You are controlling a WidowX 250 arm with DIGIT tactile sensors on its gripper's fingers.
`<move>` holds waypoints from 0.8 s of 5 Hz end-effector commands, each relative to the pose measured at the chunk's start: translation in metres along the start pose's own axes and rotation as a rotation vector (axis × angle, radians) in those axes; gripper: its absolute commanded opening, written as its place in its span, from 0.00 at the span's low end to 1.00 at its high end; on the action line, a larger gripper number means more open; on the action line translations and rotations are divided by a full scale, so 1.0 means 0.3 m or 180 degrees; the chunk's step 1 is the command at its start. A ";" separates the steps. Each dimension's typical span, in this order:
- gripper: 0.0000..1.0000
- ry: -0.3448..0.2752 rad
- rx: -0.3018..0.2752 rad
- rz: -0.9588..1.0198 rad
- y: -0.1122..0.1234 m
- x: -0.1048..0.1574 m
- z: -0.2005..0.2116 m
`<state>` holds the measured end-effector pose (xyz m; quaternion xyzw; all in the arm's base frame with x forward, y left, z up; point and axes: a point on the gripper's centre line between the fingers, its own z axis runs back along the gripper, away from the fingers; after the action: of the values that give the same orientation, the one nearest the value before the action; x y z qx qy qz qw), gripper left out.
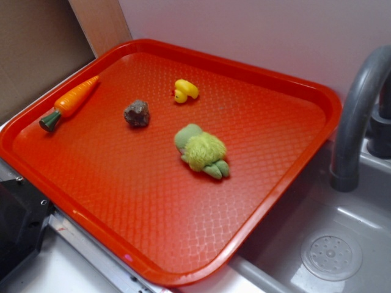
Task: Grab the green animal.
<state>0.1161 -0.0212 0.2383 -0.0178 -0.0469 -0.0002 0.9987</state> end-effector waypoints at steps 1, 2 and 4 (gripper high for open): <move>1.00 0.0000 0.0000 0.0000 0.000 0.000 0.000; 1.00 -0.0389 -0.0367 -0.0794 0.018 0.046 -0.046; 1.00 -0.0784 -0.0201 -0.2369 -0.018 0.227 -0.193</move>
<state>0.1898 -0.0256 0.1781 -0.0348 -0.1533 -0.3605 0.9194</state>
